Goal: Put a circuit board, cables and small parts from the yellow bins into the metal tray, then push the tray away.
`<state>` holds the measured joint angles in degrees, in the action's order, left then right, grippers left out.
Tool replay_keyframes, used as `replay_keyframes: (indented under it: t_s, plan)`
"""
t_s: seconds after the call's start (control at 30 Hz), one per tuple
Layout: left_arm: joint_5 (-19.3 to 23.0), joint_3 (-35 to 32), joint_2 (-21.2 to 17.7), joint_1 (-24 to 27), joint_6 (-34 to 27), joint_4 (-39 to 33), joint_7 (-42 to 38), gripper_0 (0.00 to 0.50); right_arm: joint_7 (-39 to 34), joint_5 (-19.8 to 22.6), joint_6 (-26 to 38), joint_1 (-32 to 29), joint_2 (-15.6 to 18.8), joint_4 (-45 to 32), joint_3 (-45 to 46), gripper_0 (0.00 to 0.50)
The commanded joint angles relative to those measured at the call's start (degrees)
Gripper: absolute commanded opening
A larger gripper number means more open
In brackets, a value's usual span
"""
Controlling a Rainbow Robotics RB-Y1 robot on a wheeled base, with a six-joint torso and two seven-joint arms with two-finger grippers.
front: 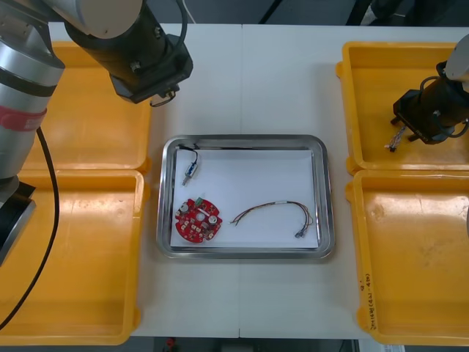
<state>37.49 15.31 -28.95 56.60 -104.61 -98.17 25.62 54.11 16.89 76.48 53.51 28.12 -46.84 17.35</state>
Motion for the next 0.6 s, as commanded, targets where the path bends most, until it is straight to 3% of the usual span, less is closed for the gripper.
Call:
replay_keyframes:
  t_s: [0.03, 0.07, 0.1, 0.13, 0.6]
  plan:
    - [0.57, -1.95, -1.99, -0.09, -0.42, -1.67, 1.62, 0.0, -2.0, 0.33, -1.69, -1.92, -0.35, -1.5, -1.53, 0.347]
    - [0.48, -1.95, -2.08, -0.09, -0.42, -1.67, 1.62, 0.002, -2.0, 0.33, -1.6, -1.92, -0.43, -1.5, -1.44, 0.313]
    - [0.57, -1.95, -1.99, -0.09, -0.42, -1.67, 1.62, 0.002, -1.91, 0.33, -1.69, -1.92, -0.43, -1.5, -1.53, 0.313]
    - [0.57, -1.95, -1.99, -0.09, -0.42, -1.76, 1.62, 0.002, -1.91, 0.24, -1.69, -1.92, -0.43, -1.5, -1.53, 0.0]
    - [0.57, -2.39, -1.99, -0.09, -0.33, -1.76, 1.89, 0.002, -0.5, 0.07, -1.42, -0.43, 0.62, -1.5, -1.61, 0.0]
